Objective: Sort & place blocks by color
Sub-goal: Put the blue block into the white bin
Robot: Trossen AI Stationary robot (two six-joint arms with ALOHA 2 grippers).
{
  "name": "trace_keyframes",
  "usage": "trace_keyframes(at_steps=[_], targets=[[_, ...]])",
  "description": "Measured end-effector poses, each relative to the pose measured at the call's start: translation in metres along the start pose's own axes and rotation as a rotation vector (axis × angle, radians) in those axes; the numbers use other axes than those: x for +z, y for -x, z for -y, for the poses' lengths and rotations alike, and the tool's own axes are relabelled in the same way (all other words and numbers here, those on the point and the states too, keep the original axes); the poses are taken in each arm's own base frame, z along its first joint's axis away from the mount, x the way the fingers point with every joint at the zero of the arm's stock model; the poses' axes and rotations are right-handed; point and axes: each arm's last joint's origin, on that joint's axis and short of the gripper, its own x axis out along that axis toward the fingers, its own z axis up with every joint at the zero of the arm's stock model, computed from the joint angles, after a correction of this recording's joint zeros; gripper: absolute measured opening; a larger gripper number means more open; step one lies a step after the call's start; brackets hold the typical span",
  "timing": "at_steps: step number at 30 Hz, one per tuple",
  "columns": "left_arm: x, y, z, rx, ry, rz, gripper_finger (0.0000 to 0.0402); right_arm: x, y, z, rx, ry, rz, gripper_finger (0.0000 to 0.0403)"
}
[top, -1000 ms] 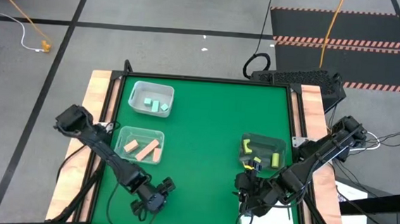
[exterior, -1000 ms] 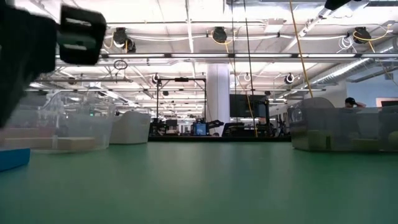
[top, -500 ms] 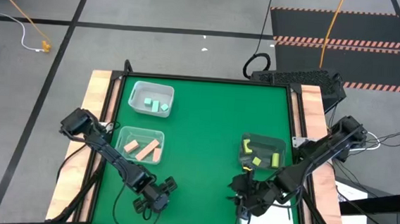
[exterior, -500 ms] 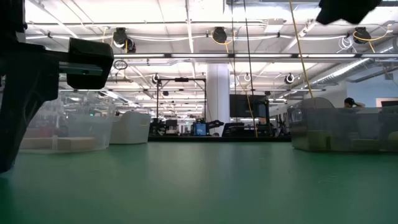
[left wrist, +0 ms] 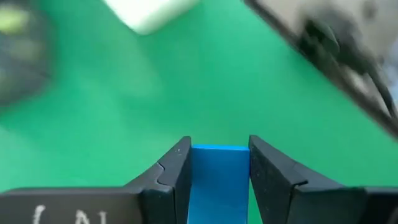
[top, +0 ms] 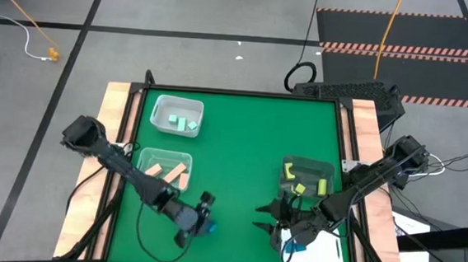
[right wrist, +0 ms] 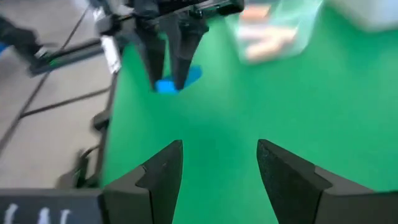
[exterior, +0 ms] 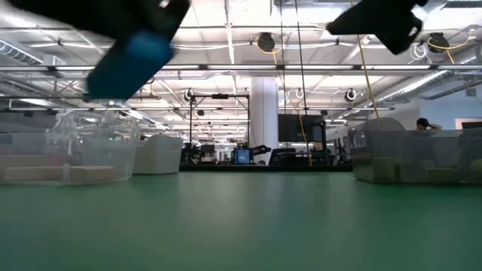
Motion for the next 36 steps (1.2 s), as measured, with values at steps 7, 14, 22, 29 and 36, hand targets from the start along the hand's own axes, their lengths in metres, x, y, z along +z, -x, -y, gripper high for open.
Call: trace_keyframes(at_steps=[7, 14, 22, 29, 36], targets=[[0.041, 0.037, -0.042, 0.221, 0.095, 0.382, 0.0127, 0.018, -0.006, 0.004, -0.064, 0.054, 0.191, 0.0196], [0.064, 0.057, -0.063, 0.318, 0.155, 0.688, 0.0127, 0.037, -0.01, 0.007, -0.055, 0.101, 0.307, 0.0196], [0.067, 0.061, -0.066, 0.367, 0.099, 0.734, 0.0127, 0.047, -0.015, 0.016, -0.09, 0.12, 0.338, 0.0196], [0.065, 0.063, -0.081, 0.516, 0.158, 0.716, 0.0127, 0.059, -0.019, 0.021, -0.064, 0.207, 0.386, 0.0196], [0.062, 0.066, -0.099, 0.566, 0.204, 0.74, 0.0127, 0.07, -0.026, 0.035, -0.078, 0.306, 0.392, 0.0197]])
